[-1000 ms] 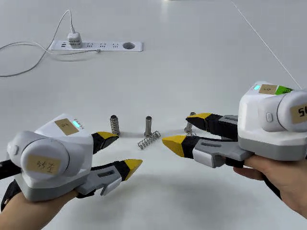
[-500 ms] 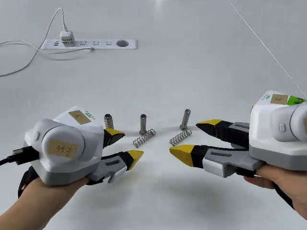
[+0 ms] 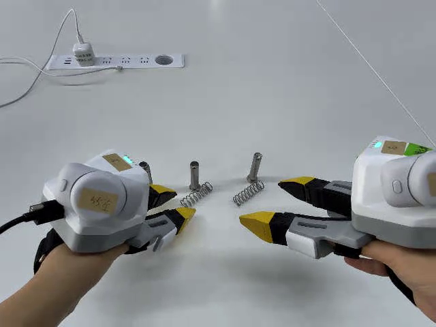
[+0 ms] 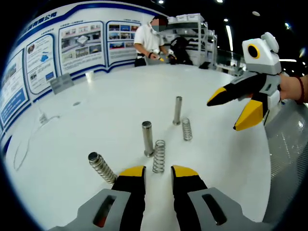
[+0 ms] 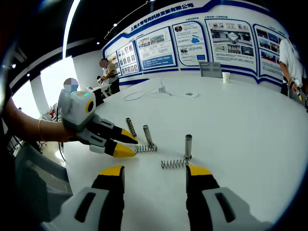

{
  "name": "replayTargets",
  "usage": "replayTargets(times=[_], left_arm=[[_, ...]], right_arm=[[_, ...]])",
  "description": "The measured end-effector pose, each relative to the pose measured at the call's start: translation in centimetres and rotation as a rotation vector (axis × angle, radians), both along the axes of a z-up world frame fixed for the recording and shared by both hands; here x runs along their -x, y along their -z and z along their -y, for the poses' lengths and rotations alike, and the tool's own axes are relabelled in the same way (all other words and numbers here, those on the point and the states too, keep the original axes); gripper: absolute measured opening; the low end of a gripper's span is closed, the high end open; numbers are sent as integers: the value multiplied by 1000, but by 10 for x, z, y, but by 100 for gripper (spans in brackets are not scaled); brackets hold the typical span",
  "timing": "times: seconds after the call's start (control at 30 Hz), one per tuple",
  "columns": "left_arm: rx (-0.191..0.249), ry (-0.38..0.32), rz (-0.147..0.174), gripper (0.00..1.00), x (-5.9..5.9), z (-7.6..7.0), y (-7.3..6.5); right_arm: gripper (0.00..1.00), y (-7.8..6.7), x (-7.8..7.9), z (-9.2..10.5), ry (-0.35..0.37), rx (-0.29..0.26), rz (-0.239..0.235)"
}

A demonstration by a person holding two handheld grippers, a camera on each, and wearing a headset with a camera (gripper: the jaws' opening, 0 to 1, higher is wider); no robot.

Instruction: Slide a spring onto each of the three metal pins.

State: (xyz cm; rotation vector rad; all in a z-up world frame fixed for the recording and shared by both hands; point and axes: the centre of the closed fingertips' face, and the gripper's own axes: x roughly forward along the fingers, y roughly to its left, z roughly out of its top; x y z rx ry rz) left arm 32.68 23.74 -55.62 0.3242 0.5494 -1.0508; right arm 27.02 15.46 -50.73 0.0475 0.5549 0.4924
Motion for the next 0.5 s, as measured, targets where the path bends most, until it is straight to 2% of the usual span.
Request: replayTargets(times=[0.07, 0.5], left_arm=[[0, 3, -7, 21, 0, 1, 2], [-11, 34, 1, 15, -1, 7, 7]], right_arm=[[52, 0, 1, 2, 5, 2, -2], [52, 2, 1, 4, 19, -6, -11]])
